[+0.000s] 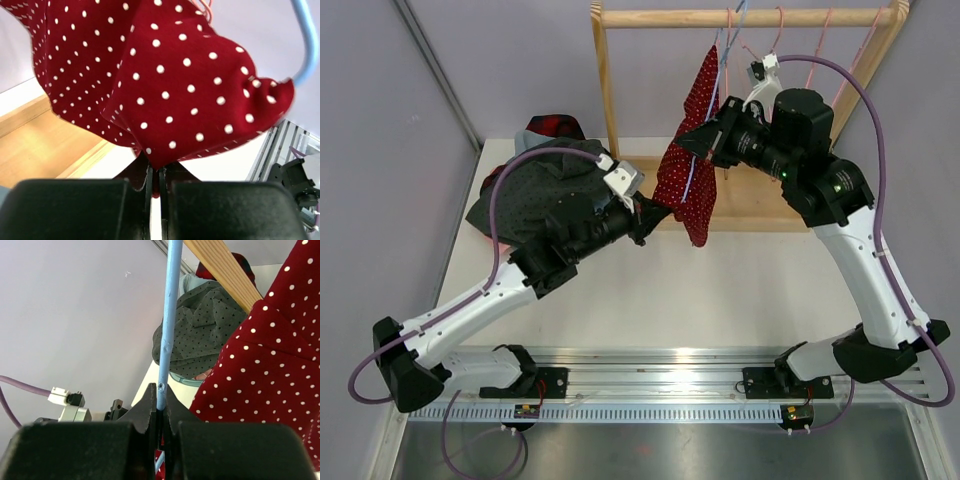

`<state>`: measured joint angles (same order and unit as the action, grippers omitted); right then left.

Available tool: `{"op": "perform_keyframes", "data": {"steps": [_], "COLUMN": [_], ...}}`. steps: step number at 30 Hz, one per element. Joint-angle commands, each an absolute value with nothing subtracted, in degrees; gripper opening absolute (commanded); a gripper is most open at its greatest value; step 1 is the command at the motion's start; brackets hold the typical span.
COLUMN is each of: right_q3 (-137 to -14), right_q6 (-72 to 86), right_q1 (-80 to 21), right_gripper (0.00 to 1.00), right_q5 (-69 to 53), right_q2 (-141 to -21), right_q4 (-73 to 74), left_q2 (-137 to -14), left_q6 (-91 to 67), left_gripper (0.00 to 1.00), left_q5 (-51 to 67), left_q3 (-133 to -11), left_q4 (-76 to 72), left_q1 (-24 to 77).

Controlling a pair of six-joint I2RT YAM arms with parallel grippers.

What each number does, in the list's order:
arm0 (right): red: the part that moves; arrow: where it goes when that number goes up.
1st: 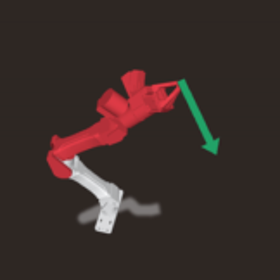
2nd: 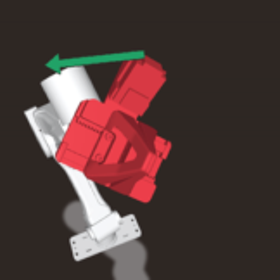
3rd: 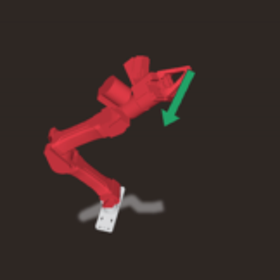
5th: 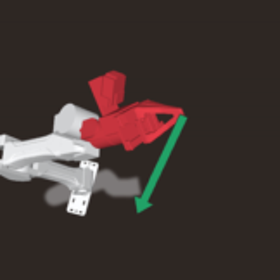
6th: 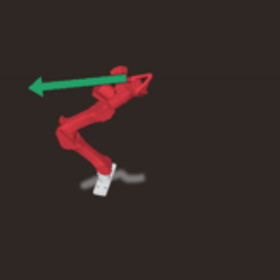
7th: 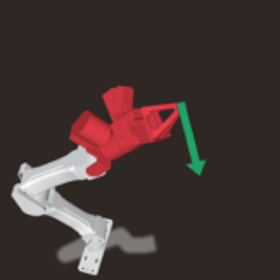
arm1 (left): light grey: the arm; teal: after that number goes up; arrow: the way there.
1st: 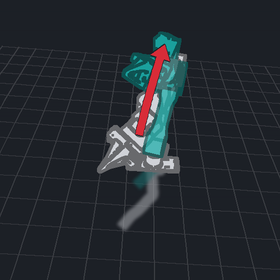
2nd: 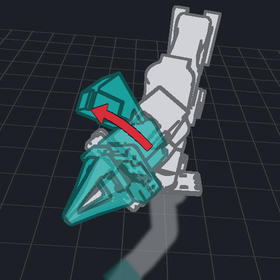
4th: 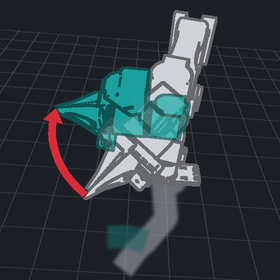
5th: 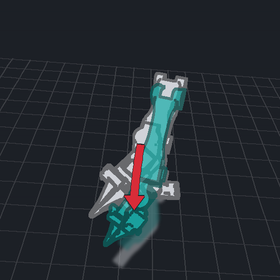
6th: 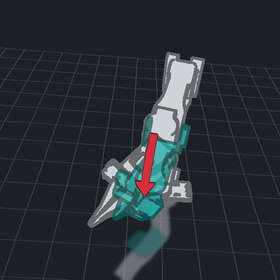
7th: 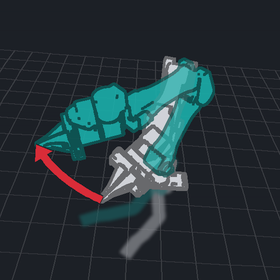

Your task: Remove the skirt from the hanger

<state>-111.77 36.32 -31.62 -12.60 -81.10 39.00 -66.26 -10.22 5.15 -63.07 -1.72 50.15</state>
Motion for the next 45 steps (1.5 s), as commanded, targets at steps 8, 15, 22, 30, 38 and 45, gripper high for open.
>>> {"op": "perform_keyframes", "data": {"steps": [8, 15, 22, 30, 38, 45], "right_q3": [-118.79, -140.25, -146.09, -146.25, -141.51, -125.61], "right_q6": [34.02, 29.71, 31.11, 45.49, 51.06, 54.40], "right_q1": [-31.73, -31.55, -29.71, -15.93, -12.31, -12.30], "right_gripper": [0.00, 0.00, 0.00, 0.00, 0.00, 0.00], "right_q5": [-11.25, -7.21, -6.77, -22.48, -31.28, -39.46], "right_q2": [-80.14, -88.76, -90.97, -91.49, -91.23, -84.03], "right_q4": [35.67, 45.25, 45.36, 39.91, 34.64, 28.65], "left_q2": [-64.79, -51.43, -43.24, -57.20, -71.53, -70.14], "left_q6": [-12.56, -31.69, -43.41, -47.11, -45.44, -33.42], "left_gripper": [0.00, 0.00, 0.00, 0.00, 0.00, 0.00], "left_q5": [-1.48, -14.48, -28.46, -25.40, -27.06, -37.24], "left_q3": [-51.01, -22.87, -20.56, -26.71, -35.49, -52.01], "left_q4": [-4.83, -6.61, 5.18, 6.94, 6.66, 19.23], "left_q1": [52.20, 75.26, 90.34, 93.68, 100.54, 99.41]}}
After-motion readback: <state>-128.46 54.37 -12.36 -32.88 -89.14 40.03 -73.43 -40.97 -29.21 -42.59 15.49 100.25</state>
